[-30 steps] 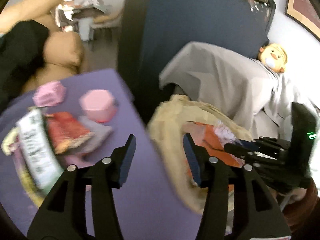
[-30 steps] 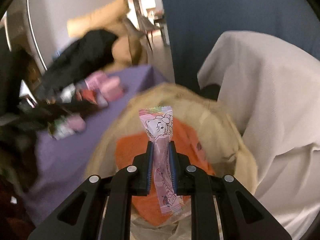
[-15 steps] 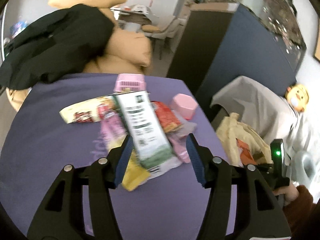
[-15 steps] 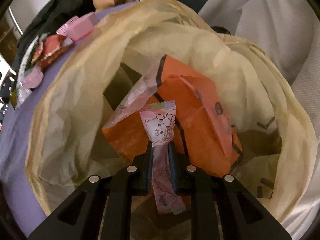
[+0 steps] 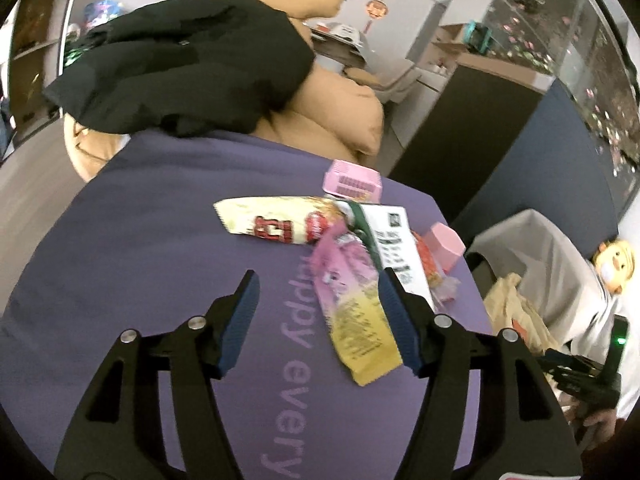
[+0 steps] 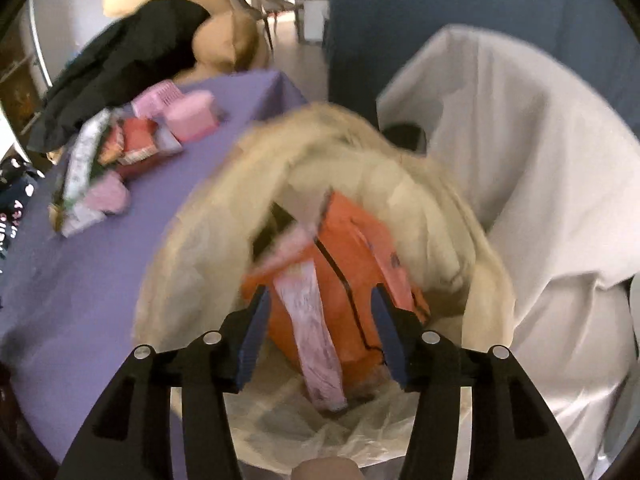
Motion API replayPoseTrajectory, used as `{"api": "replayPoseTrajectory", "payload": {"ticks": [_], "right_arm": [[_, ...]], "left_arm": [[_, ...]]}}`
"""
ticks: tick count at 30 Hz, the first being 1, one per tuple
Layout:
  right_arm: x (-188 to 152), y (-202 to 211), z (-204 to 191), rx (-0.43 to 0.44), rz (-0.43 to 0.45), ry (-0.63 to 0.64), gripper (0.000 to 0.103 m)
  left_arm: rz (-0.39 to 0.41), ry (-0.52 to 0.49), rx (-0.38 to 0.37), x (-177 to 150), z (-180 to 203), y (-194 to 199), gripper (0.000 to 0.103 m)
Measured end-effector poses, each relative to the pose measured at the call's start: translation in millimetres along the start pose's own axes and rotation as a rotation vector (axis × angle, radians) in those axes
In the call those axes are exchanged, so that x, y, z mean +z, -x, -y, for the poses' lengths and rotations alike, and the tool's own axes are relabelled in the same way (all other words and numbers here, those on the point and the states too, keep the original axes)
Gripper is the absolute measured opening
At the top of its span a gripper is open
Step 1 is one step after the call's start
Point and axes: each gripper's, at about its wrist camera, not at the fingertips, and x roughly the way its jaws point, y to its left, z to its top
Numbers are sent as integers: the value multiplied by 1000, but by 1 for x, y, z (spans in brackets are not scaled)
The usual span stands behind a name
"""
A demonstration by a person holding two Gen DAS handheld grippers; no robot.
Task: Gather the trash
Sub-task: 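Release the pink candy stick into the bag with the right tool, then grasp the white-and-red snack wrapper with the left tool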
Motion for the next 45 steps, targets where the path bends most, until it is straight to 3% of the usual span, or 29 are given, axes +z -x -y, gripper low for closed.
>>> {"api": "replayPoseTrajectory", "payload": {"ticks": [6,14,19,23,26,28,33,38,41,45], "right_arm": [[29,7,-48,116,101,43,49],[39,-17,-111,197,77,115,49],[41,-26,-124,206,75,130,49],[48,-30,-120,212,87,94,49],[51,-34,-115,223,93,44,49],[52,-36,-113,242,89,20,49],[50,-32,-117,240,91,51,49],[46,-29,-121,218,95,113,49],[44,-33,-123,230,86,111,49],[42,-33,-127,250,91,107,49]], "left_arm": [[-8,4,0,-3,-12,3,59],[-35,-5,-26,-9,-19,1,59],[-21,-103,-115,10,-16,-2,60],[14,-227,-98,42,-18,-32,63],[-22,-211,-83,62,-27,-67,63],[-78,-182,-115,71,-33,-96,63],[-161,-176,-114,70,-33,-137,63],[-258,-190,-172,49,-26,-130,63],[-304,-251,-203,34,-14,-120,63],[-269,-311,-205,28,-8,-102,63]]}}
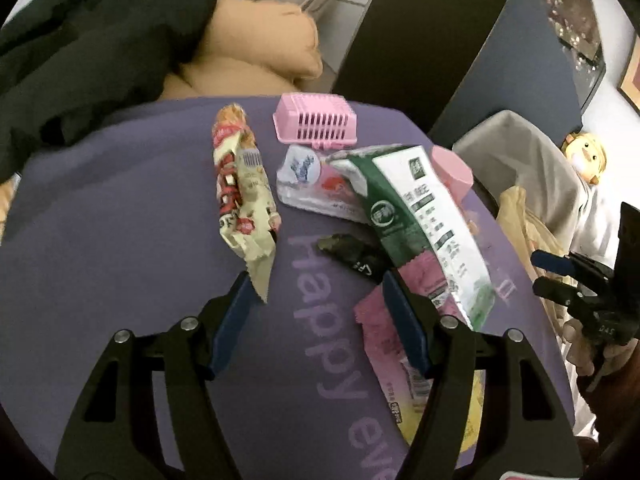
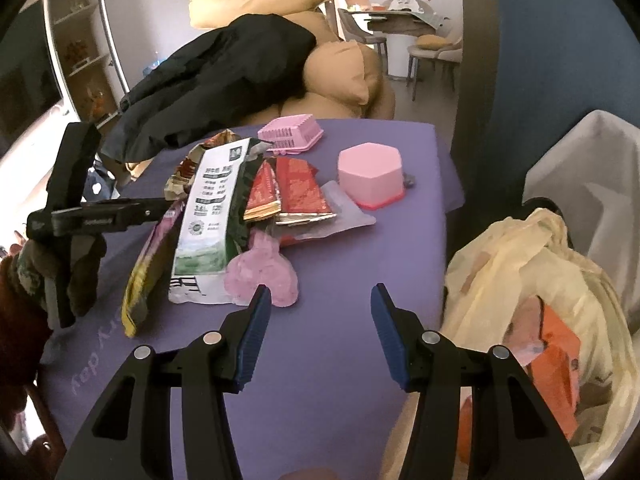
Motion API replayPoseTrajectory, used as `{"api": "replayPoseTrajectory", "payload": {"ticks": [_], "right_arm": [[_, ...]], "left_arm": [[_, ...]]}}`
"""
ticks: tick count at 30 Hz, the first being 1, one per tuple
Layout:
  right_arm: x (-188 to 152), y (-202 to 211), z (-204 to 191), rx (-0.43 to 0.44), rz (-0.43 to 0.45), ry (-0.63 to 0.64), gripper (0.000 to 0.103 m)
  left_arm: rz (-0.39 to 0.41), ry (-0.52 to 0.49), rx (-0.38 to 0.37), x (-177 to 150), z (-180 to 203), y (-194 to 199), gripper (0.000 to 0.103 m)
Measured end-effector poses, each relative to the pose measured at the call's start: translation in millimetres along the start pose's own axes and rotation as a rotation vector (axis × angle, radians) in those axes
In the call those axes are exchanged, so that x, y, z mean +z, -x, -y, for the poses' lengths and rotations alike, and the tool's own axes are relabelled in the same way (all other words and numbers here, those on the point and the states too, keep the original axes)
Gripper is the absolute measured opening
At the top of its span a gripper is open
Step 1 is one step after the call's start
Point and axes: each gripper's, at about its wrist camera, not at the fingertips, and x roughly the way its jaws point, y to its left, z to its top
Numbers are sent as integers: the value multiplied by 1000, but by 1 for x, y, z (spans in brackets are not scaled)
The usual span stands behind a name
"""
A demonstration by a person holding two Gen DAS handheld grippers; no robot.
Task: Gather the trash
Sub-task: 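Grasp the white-and-red snack wrapper with the left tool, then grasp the pink-and-yellow snack pack with the right tool while the left tool holds the wrapper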
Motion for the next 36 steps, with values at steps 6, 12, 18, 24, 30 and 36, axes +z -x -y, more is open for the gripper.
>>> {"api": "replayPoseTrajectory", "payload": {"ticks": [6,12,18,24,30,36], "right_arm": [[0,3,-6,-12,13,29,49],[-4,2,-4,-11,3,-9,49],[-8,4,-3,13,-14,-44,49],[-4,2,-18,55,-19,-15,68],[-2,-7,-56,39,-65,112,68],[9,-17,-87,44,-71,138,68]], "left_arm": [[134,146,129,22,-29,11,63],[105,196,183,44,-39,-21,41],[115,139,225,36,-24,-14,6],[135,182,212,2,-22,32,6],[103,259,194,-37,-27,61,6],[121,289,213,-64,-27,75,6]]}}
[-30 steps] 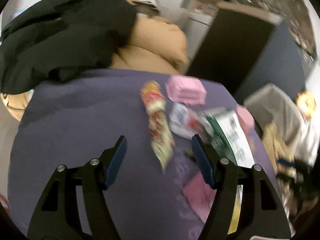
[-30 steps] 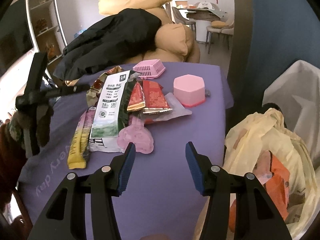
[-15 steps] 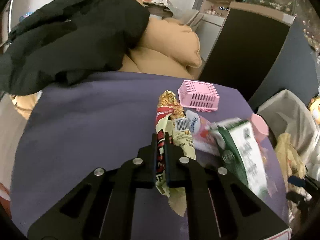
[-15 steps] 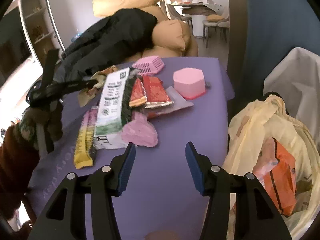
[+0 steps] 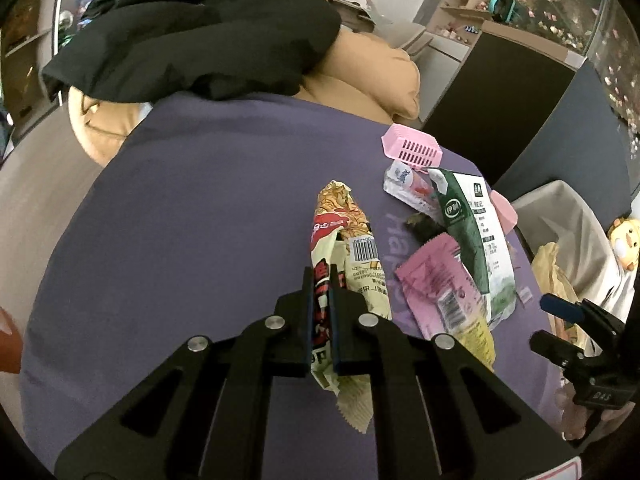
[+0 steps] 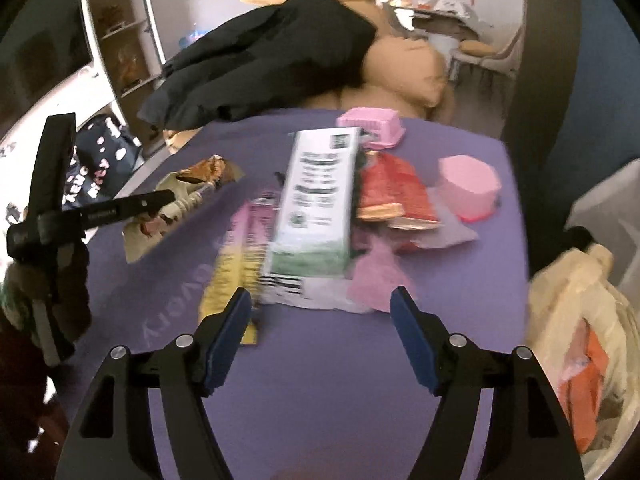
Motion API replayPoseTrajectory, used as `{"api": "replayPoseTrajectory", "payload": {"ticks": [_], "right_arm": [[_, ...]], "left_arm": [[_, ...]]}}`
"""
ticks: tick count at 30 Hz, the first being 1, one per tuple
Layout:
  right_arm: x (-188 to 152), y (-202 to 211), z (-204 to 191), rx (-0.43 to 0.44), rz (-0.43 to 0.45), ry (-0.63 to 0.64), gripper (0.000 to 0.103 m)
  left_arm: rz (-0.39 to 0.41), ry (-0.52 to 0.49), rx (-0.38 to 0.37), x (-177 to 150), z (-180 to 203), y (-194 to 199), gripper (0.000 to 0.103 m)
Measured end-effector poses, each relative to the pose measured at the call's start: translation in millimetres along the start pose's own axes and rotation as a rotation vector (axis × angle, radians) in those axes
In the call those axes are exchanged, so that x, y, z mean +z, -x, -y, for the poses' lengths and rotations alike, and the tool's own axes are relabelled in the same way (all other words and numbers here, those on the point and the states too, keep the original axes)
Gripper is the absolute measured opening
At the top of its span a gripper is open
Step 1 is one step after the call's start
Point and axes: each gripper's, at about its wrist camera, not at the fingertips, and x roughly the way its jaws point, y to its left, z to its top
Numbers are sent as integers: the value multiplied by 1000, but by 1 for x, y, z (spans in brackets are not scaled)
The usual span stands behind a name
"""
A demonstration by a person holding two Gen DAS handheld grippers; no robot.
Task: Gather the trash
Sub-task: 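Grasp the pink-and-yellow snack pack with the right tool while the left tool holds the wrapper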
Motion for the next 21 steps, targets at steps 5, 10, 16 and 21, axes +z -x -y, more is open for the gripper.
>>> {"api": "replayPoseTrajectory", "payload": {"ticks": [5,10,16,21], "right_arm": [[10,-5,-27,41,27,63,67],[20,-24,-51,115,1,121,37],[28,-57,-61,40,-32,141,37],[22,-59,-64,57,-56,161,26]], "left_arm": [[-12,9,-17,-8,-4,0,12],[11,34,-21,-6,-11,6,25],[31,57,-5,-5,-23,15,30],[28,81,-1,-7,-30,14,33]]}}
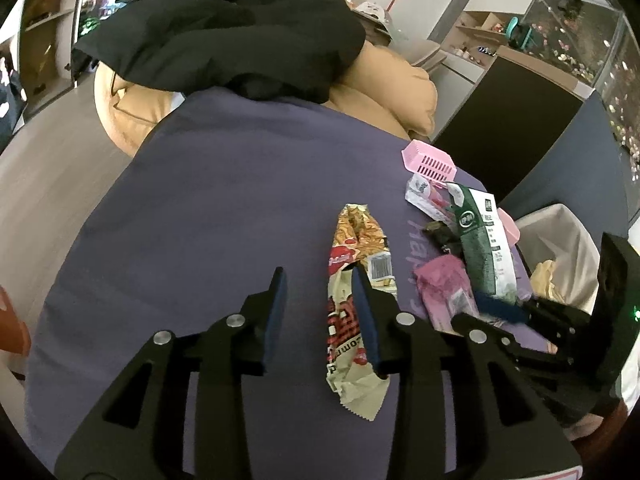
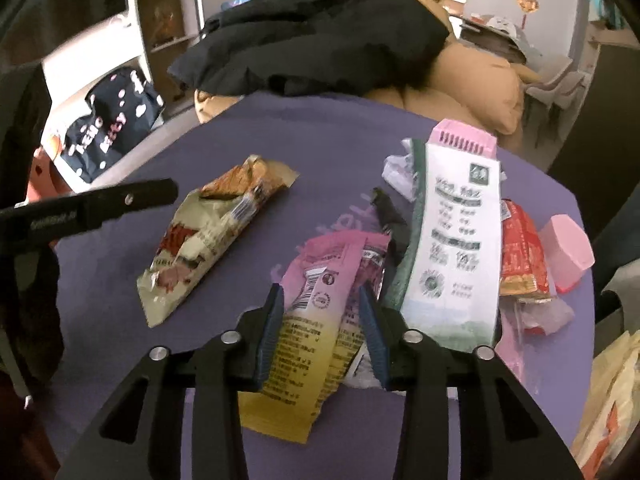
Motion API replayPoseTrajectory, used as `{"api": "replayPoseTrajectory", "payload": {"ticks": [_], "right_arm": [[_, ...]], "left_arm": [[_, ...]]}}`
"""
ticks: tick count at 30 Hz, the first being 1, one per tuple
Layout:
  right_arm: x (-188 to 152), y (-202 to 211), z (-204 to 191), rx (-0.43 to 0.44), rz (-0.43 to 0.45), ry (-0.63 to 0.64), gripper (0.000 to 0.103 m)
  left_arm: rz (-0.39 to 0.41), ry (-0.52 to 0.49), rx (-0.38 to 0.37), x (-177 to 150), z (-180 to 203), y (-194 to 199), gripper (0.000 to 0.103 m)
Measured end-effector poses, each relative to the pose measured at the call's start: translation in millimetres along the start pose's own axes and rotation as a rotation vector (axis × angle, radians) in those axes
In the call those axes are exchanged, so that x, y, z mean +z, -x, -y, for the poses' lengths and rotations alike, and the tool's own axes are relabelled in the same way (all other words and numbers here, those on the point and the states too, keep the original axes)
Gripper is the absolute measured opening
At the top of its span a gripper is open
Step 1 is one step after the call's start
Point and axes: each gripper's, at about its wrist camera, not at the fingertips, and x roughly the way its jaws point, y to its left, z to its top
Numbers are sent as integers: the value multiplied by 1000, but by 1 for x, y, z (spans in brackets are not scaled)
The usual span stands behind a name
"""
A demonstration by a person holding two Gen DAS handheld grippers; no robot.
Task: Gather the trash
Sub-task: 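Grasp the pink-and-yellow snack pack with the right tool while the left tool holds the wrapper, then carry the wrapper and snack pack over the yellow trash bag with both tools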
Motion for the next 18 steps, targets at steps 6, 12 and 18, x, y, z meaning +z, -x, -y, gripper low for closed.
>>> {"api": "replayPoseTrajectory", "payload": {"ticks": [6,12,18], "right_arm": [[-13,16,3,22,8,-1,17],[-24,59,15,55,83,-54,16],[-35,94,43,19,152,-143,16]], "left_arm": [[-15,-6,-10,-4,4,-5,33],[-23,-25,-7,-5,12,-7,34],[-34,-51,-5,-7,22,-12,39]]}}
